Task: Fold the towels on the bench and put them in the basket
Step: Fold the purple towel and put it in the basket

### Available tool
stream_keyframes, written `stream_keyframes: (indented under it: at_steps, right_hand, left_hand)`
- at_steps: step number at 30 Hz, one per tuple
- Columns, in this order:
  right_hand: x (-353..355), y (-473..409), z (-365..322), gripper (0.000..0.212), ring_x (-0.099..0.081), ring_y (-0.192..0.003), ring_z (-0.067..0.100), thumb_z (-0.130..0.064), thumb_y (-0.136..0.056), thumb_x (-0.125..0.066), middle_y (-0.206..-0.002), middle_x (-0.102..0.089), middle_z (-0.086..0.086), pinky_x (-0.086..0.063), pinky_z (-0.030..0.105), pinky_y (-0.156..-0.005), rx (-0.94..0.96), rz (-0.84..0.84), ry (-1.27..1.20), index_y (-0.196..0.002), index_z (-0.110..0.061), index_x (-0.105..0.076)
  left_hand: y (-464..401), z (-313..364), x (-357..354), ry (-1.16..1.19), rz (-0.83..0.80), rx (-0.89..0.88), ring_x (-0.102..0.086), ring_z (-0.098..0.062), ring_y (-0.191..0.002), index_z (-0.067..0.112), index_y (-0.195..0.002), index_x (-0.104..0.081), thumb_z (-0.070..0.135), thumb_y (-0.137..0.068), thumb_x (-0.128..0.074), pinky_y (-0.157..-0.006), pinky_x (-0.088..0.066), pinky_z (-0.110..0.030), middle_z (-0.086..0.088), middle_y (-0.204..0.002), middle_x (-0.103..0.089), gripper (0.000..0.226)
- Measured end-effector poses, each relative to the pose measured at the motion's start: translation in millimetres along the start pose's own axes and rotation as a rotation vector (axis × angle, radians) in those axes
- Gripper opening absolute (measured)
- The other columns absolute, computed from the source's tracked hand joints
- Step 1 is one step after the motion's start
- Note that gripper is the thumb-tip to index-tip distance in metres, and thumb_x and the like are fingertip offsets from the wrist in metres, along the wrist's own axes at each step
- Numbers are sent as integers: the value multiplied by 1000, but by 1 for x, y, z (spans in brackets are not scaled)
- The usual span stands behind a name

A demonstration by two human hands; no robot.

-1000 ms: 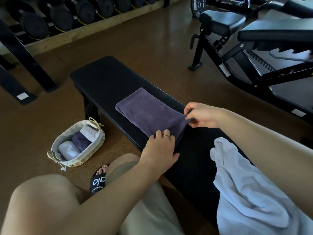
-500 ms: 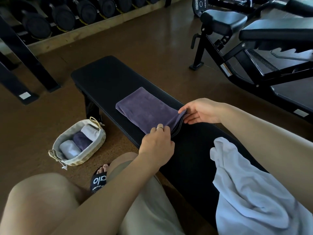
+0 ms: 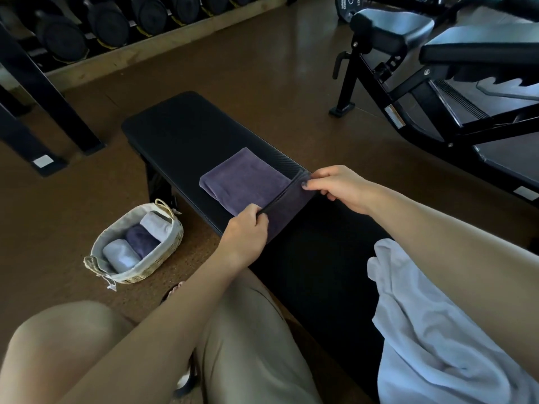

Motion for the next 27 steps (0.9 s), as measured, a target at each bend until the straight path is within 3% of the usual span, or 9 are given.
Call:
stream_keyframes:
  at_steps: [3, 6, 11, 18, 20, 23, 25, 27]
  right_hand:
    - [-10, -5, 0, 22, -55, -83, 12, -32, -95, -71, -91, -63, -6, -41, 25, -68, 15, 39, -38, -111, -18, -74]
    - [-19, -12, -3, 19, -65, -94, 17, -34, -98, -66, -100, -70, 1, -51, 30, -79, 86, 106, 115, -102, -16, -73]
    - [-27, -15, -5, 16, -60, -81, 11, -31, -101, -62, -89, -63, -2, -41, 22, -64, 121, 210, 382, -89, -21, -60]
    - [-35, -10, -5, 15, -62, -80, 13, -35, -104, -56, -97, -64, 0, -53, 30, -71, 167, 276, 611, -105, -20, -53]
    - [-43, -4, -14, 21, -63, -89, 19, -33, -104, -55, -106, -63, 5, -54, 33, -76, 228, 371, 831, -115, -16, -52]
    - [-64, 7, -36, 38, -59, -104, 28, -18, -91, -69, -120, -56, 15, -51, 38, -88, 479, 495, 1201, -124, -9, -51]
    - [-82, 12, -47, 42, -58, -106, 29, -10, -86, -71, -121, -55, 16, -50, 38, -90, 615, 427, 1196, -123, -8, -53]
    - [-93, 12, -50, 34, -61, -103, 25, -15, -90, -69, -118, -59, 11, -50, 35, -86, 608, 348, 1003, -121, -9, -56]
  left_hand:
    - [-3, -7, 1, -17, 58, 8, -54, -3, -74, 15, -125, -60, 23, -110, -36, -53, -41, -7, 5, -104, -59, 30]
    - [-7, -9, 1, -25, 102, 13, -54, -4, -74, 15, -126, -58, 23, -110, -38, -52, -40, -13, 3, -105, -58, 27]
    - [-11, -17, -2, -108, 120, 1, -62, -12, -79, 15, -116, -54, 24, -109, -41, -59, -41, -20, -3, -102, -64, 17]
    - [-15, -20, 0, -237, 76, 5, -63, -13, -80, 18, -119, -48, 30, -109, -42, -59, -44, -23, -2, -99, -63, 17]
    - [-15, -19, 0, -312, 77, 11, -60, -13, -77, 19, -117, -45, 33, -109, -41, -55, -39, -23, -1, -96, -60, 17]
    - [-17, -19, 0, -348, 98, 37, -54, -11, -67, 19, -109, -39, 33, -108, -42, -52, -35, -25, 1, -86, -55, 15]
    - [-19, -19, 1, -337, 109, 58, -53, -11, -65, 18, -108, -39, 33, -107, -45, -51, -34, -25, 2, -83, -53, 16]
    - [-20, -20, 1, -334, 110, 56, -54, -11, -65, 17, -112, -40, 34, -106, -48, -50, -35, -24, 1, -87, -56, 19]
Point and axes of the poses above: each hand's wrist, its own y-axis away from the middle knuckle, its own x-axis out of the back of the hand, z = x × y, the point moved 5 cm from there along -y, towards the middle knuckle
